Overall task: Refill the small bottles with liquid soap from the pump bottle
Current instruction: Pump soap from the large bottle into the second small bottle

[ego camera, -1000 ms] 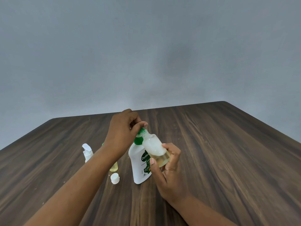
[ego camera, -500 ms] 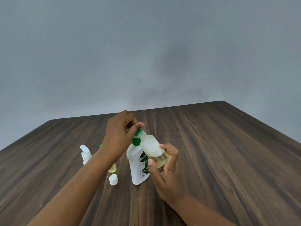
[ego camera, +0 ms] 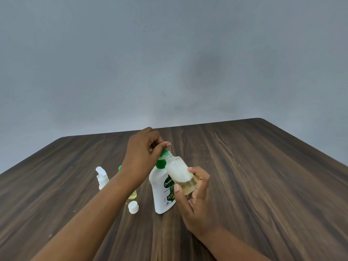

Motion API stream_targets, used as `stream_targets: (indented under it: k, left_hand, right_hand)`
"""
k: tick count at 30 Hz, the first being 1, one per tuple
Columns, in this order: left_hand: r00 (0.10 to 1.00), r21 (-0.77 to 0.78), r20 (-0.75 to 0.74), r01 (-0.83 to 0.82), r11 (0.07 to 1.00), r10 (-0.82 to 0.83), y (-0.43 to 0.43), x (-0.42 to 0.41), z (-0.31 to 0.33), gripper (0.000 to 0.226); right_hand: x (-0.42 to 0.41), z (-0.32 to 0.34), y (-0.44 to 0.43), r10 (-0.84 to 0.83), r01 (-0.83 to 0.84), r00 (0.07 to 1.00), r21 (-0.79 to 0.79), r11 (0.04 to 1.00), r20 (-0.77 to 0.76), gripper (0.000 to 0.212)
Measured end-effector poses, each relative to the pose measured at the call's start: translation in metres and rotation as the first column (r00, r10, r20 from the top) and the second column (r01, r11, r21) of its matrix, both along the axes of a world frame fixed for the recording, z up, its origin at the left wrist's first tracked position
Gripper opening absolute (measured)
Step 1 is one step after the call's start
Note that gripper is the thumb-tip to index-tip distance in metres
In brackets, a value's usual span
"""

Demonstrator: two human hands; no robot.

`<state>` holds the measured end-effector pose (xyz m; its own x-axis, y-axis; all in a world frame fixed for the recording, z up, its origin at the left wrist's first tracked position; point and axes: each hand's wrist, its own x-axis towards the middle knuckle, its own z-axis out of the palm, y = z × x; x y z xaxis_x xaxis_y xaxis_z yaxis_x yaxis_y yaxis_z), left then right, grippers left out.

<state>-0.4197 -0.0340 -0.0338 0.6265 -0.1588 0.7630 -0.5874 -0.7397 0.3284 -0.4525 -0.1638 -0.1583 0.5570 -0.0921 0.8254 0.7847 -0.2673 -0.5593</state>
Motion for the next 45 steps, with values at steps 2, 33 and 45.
stream_targets:
  k: [2, 33, 45]
  left_hand:
    - [1.0, -0.019, 0.011, 0.005, 1.0, -0.004, 0.0, -0.002, 0.002, 0.026]
    - [0.997, 0.112, -0.069, 0.03, 0.993, -0.022, -0.002, -0.003, 0.017, 0.028]
    - [0.998, 0.043, -0.051, 0.024, 0.999, -0.022, 0.0, -0.001, 0.006, 0.038]
  right_hand:
    - [0.0, 0.0, 0.001, 0.002, -0.002, 1.0, -0.001, 1.0, 0.004, 0.047]
    - [0.001, -0.001, 0.0, -0.009, 0.009, 1.0, 0.011, 1.0, 0.026, 0.045]
    - [0.002, -0.004, 0.0, -0.008, 0.008, 1.0, -0.005, 1.0, -0.007, 0.046]
